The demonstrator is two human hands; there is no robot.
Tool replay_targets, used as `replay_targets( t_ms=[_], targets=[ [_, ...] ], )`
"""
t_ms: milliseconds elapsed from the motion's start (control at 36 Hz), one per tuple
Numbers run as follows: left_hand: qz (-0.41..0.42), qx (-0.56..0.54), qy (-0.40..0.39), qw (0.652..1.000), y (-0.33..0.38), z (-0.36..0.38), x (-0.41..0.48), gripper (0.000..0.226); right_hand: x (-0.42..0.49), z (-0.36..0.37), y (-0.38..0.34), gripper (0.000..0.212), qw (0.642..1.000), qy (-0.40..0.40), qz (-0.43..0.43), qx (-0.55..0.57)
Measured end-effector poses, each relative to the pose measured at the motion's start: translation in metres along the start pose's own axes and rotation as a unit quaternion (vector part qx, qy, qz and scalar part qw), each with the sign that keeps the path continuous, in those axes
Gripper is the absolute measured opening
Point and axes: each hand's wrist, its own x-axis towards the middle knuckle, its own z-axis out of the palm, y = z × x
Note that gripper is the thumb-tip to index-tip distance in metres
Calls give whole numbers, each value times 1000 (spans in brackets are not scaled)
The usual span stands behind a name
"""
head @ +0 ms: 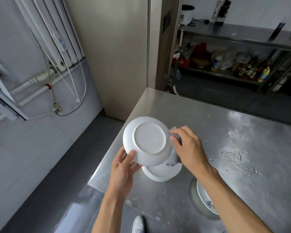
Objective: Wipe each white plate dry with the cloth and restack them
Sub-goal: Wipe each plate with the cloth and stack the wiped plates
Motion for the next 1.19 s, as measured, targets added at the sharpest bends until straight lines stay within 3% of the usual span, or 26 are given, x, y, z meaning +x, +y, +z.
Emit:
replay_targets(
  t_ms=[111, 278, 472, 611, 806, 917, 1056, 1194],
  targets=[
    [-15, 44, -29, 998, -2, -5, -1, 38, 7, -1, 8, 14, 998, 20, 66, 7],
    [-34, 105, -62, 992, -3, 4, -3, 50, 21, -1, -8, 16, 998, 5, 65, 10],
    [-8, 165, -85, 983, -9, 19, 4, 35, 31, 11, -42, 20, 999, -44, -4, 26],
    [16, 179, -54, 982, -7, 24, 10, 31, 30, 16, -56, 19, 994, -80, -59, 43],
    [38, 93, 19, 995, -3, 24, 21, 23, 19, 28, -59, 23, 980, -158, -115, 34],
    [44, 24, 39, 998, -1, 20, 24, 26, 11, 34, -58, 20, 981, -132, -138, 30],
    [39, -38, 47, 997, 6, 17, 26, 30, 6, 36, -48, 17, 962, -87, -253, -53],
    [54, -49, 61, 995, 20, 12, 32, 34, -3, 33, -23, 54, 953, -41, -286, -94]
  ],
)
